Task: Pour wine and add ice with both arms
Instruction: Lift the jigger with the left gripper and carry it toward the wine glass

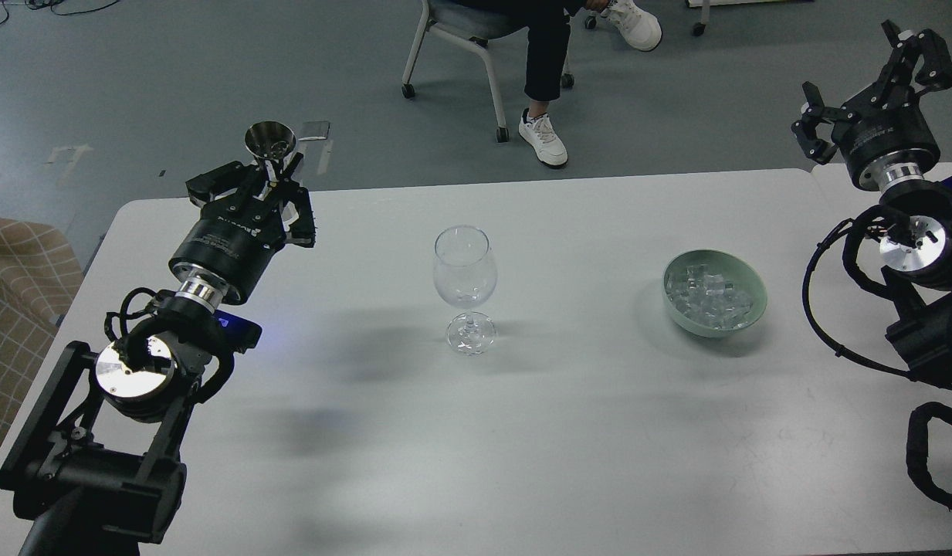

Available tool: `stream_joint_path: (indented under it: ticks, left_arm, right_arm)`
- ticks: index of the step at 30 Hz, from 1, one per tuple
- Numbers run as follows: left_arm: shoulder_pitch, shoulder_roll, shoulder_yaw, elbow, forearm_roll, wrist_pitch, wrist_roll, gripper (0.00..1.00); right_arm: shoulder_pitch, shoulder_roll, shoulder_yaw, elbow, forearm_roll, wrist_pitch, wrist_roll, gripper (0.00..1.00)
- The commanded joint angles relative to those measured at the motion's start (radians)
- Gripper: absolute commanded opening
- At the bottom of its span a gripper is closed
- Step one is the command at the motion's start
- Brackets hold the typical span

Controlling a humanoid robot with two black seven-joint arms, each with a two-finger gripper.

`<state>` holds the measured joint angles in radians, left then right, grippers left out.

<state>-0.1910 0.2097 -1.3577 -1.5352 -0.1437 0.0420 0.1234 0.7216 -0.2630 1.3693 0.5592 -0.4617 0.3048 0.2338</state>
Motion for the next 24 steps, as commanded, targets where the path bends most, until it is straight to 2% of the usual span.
stream_joint_path:
  ticks: [1,8,13,17,24]
  left_arm:
    - [0.002,-0.026,0.014,-0.019,0.006,0.048,-0.002,0.00]
    - [-0.002,-0.084,0.049,-0.055,0.082,0.119,-0.002,0.00]
    - [0.002,-0.095,0.095,-0.055,0.181,0.130,-0.007,0.00]
    - [-0.008,-0.121,0.097,-0.059,0.251,0.170,-0.002,0.00]
    - [-0.008,-0.119,0.107,-0.095,0.263,0.176,-0.002,0.00]
  right_arm:
    - [-0.008,0.001,0.002,0.001,0.000,0.000,0.002,1.00]
    - [-0.014,0.002,0.004,0.002,0.000,0.002,0.002,1.00]
    - [-0.014,0.001,0.008,0.007,0.000,0.000,0.002,1.00]
    - [-0.037,-0.001,0.008,0.033,0.000,0.000,0.002,1.00]
    - [-0.040,0.001,0.010,0.038,0.000,-0.003,0.002,1.00]
